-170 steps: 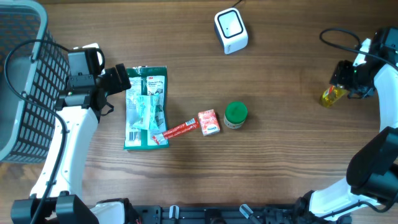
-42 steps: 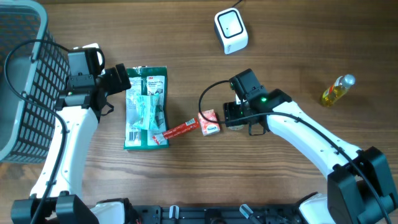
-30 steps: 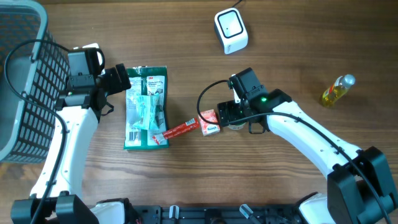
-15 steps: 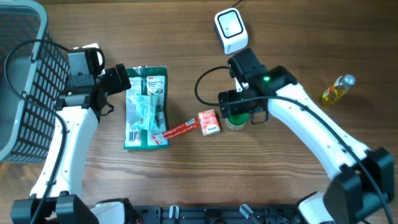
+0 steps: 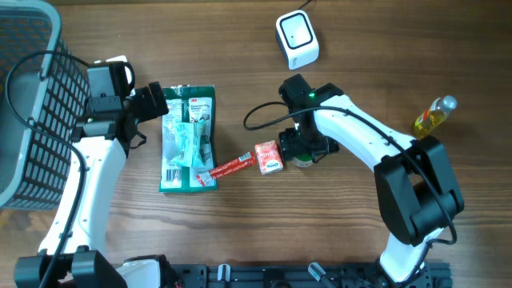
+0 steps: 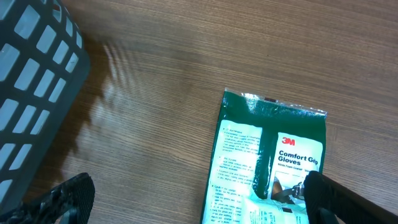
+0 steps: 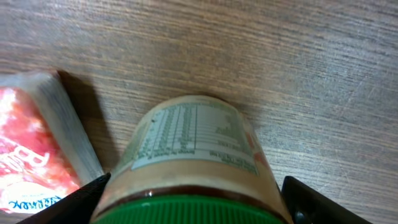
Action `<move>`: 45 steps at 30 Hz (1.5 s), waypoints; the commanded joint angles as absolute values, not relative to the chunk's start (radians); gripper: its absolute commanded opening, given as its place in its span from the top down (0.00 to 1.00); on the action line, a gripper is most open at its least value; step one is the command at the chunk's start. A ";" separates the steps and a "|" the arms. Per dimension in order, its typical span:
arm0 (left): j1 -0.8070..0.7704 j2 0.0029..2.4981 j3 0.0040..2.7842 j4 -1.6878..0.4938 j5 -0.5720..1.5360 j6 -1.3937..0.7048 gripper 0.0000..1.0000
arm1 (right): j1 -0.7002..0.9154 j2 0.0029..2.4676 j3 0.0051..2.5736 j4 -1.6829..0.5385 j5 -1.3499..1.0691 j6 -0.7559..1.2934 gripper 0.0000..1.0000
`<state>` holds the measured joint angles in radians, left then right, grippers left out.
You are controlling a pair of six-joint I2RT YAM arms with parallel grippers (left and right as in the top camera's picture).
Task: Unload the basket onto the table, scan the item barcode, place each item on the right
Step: 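Lift the green-capped jar with the right gripper toward the scanner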
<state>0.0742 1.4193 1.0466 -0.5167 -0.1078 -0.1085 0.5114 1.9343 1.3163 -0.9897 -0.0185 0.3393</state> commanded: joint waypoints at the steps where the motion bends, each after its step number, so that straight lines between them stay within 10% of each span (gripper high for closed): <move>1: 0.080 1.408 1.055 -0.514 -0.114 -0.089 0.00 | 0.507 1.954 1.320 -0.979 -0.023 0.371 0.17; 21: 0.080 1.408 1.055 -0.514 -0.114 -0.089 0.00 | 0.507 1.954 1.320 -0.970 0.071 0.466 0.36; 22: 0.080 1.408 1.055 -0.514 -0.114 -0.089 0.00 | 0.507 1.954 1.320 -0.970 0.067 0.475 0.35; 24: 0.080 1.408 1.055 -0.514 -0.114 -0.089 0.00 | 0.508 1.954 1.320 -0.960 0.027 0.474 0.00; 29: 0.080 1.408 1.055 -0.514 -0.114 -0.089 0.00 | 0.508 1.954 1.320 -0.936 -0.008 0.473 0.00; 34: 0.080 1.408 1.055 -0.514 -0.114 -0.089 0.00 | 0.507 1.954 1.320 -0.944 -0.008 0.476 0.29; 45: 0.080 1.408 1.055 -0.514 -0.114 -0.089 0.00 | 0.508 1.954 1.313 -0.942 0.010 0.505 0.24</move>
